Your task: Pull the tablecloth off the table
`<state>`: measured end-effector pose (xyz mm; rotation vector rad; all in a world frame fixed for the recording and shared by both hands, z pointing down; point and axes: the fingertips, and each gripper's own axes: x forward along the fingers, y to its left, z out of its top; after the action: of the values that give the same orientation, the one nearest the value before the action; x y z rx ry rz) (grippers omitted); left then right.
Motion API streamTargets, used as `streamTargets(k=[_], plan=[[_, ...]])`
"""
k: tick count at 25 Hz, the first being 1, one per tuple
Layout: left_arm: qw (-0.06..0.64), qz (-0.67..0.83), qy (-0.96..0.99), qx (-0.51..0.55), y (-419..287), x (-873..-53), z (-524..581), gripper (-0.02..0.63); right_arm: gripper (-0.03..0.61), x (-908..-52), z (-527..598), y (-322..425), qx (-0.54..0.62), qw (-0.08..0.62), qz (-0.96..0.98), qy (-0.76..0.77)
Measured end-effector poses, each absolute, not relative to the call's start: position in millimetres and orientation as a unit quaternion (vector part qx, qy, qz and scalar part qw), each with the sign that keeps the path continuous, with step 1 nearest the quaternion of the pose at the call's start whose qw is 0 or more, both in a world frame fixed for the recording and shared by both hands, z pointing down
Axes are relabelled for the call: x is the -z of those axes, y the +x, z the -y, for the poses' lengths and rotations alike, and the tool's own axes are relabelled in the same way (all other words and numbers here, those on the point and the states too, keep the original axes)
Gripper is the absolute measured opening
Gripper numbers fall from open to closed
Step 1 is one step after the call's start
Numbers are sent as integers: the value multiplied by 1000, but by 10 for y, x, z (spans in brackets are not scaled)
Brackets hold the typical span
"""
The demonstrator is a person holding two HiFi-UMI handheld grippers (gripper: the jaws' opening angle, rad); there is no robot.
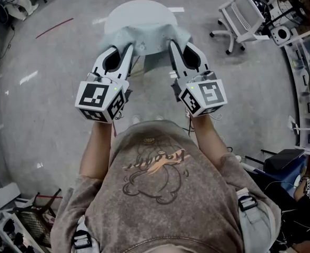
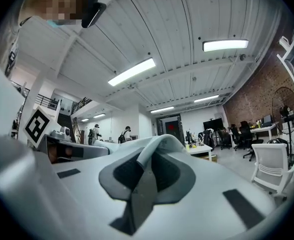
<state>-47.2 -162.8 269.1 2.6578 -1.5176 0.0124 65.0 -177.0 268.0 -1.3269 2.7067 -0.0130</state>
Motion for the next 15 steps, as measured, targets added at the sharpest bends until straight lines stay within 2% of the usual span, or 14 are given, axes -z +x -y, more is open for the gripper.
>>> streamTargets(k=[15], plan=[[8, 473, 881, 18, -410, -2171, 1409, 32, 48, -2054, 1552, 634, -33, 75, -891, -447]])
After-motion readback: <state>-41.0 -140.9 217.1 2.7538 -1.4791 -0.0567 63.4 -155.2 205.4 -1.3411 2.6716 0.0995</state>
